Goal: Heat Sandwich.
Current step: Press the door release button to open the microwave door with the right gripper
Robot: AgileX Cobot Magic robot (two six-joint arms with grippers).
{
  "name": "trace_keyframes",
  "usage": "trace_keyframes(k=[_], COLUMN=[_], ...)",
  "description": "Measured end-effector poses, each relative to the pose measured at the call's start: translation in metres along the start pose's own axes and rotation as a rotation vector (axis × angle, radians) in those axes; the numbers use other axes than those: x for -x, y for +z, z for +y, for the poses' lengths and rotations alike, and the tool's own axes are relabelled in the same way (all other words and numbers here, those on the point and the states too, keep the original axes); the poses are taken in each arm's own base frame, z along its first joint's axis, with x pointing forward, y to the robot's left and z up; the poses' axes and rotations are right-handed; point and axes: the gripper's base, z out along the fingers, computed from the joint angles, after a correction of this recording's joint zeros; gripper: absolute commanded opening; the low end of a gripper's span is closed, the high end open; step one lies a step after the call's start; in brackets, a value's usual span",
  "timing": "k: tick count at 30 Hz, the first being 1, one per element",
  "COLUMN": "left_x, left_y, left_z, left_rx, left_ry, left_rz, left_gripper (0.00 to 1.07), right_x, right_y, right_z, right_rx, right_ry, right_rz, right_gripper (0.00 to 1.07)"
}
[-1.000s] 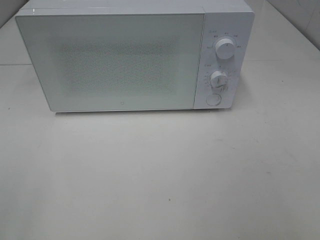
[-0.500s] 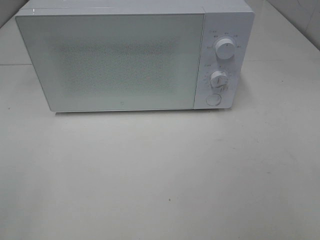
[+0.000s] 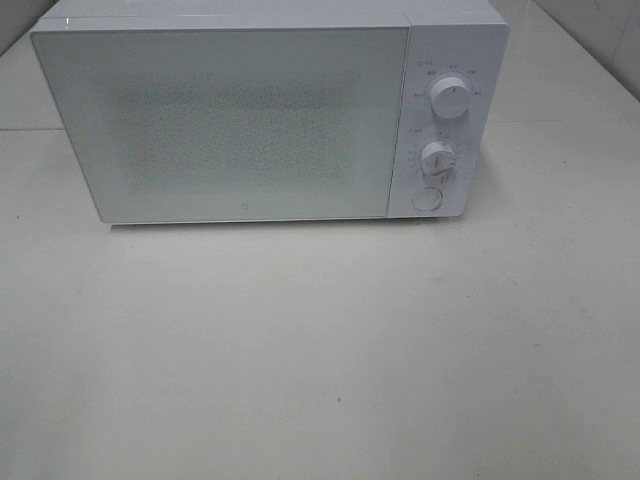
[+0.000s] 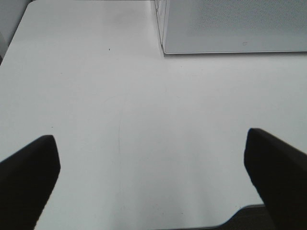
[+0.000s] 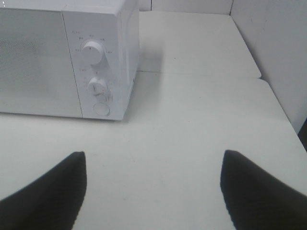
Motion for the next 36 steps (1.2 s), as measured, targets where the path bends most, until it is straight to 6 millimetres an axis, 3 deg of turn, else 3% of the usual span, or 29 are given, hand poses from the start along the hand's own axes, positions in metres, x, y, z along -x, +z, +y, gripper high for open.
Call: trace_keyframes(k=[12, 19, 36], left_x=[0.0, 0.0, 0.0], left_y=[0.0, 0.0, 0.0], left_z=[0.0, 0.0, 0.0], left_rx=[0.0, 0.0, 0.0], left_ry=[0.0, 0.0, 0.0], left_rz=[0.0, 0.0, 0.0], left_gripper=[1.0, 1.0, 1.0], right_x=[0.03, 0.042, 0.048], right_y=[0.045, 0.081, 0.154], right_z=[0.0, 0.0, 0.001], right_rx=[0.002, 0.005, 0.009], right_ry=[0.005, 0.004, 0.002], right_rz=[0.016, 0.043, 0.091], right_gripper=[0.75, 0.75, 0.75])
